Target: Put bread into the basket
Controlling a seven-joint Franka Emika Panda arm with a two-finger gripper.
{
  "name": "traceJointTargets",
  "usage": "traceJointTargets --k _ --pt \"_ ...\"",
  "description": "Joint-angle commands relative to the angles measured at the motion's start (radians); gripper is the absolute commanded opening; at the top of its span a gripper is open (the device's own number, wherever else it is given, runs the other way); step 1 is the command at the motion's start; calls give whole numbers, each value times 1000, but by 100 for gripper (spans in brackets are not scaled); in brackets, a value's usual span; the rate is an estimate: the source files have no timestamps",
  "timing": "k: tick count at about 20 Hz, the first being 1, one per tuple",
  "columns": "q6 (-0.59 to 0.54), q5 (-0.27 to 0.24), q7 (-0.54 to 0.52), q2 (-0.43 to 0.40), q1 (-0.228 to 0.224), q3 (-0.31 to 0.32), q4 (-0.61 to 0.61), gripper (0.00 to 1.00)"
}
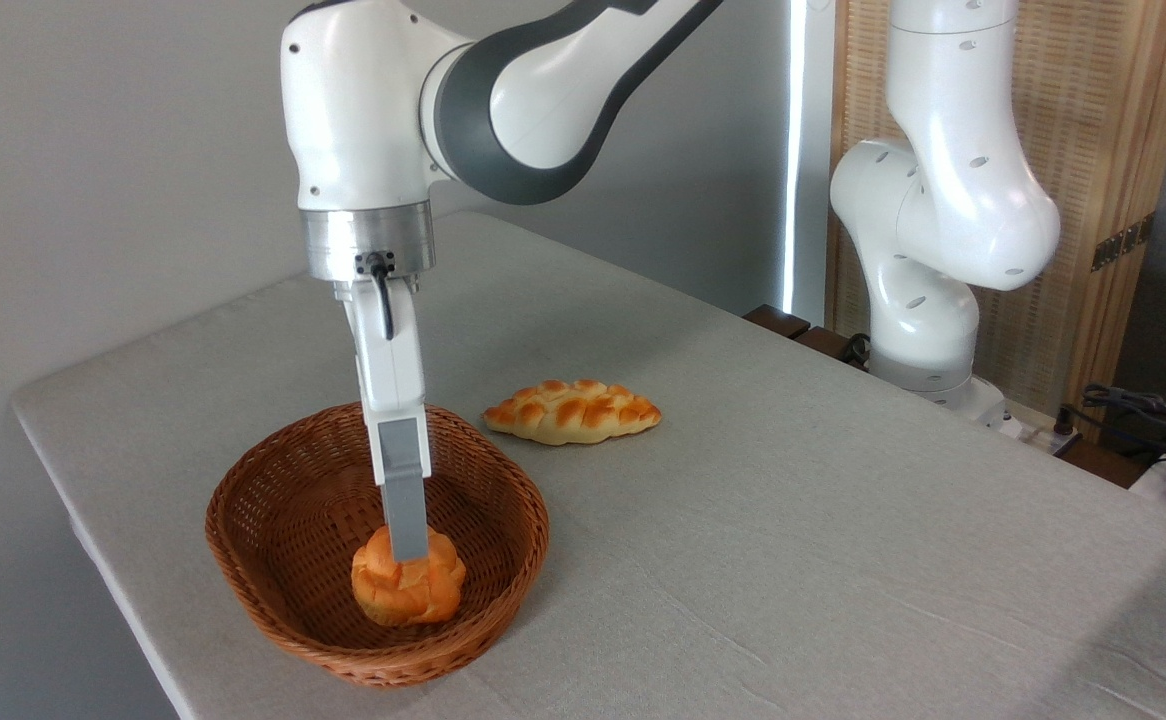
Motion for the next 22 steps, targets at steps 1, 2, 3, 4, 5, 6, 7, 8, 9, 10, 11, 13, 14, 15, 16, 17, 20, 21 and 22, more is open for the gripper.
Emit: traceJointTargets --k 1,2,3,4,5,6,7,8,9,10,11,13,14,15,16,17,20,21,22 --pt "11 -222 -59 -55 -2 12 -4 100" --pt "11 -293 -87 -64 -2 13 -4 100" --pt "11 -336 -104 -67 0 13 -4 100" --pt "6 -352 -110 -72 0 13 -2 100" --pt "-6 -352 -113 -76 1 13 8 100" --pt "-41 -353 -124 -84 6 13 30 100" --pt "-108 -352 -127 -89 14 15 54 100" --pt "-189 -353 -124 -96 35 15 94 100" --pt "-283 -353 -124 -96 55 13 141 100" --pt "-386 -353 -122 -95 66 15 194 100" --pt "-472 -352 -119 -93 75 15 232 100" --pt "-560 -350 -119 -93 103 13 275 100" --pt "-577 -350 -119 -95 109 13 286 100" --pt "-589 -343 -119 -95 118 13 298 100" --pt "-597 -338 -119 -93 124 10 314 100" --pt "-607 -333 -119 -92 124 7 321 100" --pt "-615 -295 -106 -89 144 0 344 100" --pt "-624 -292 -106 -84 146 0 357 100" --pt "-624 -294 -106 -75 150 0 370 100"
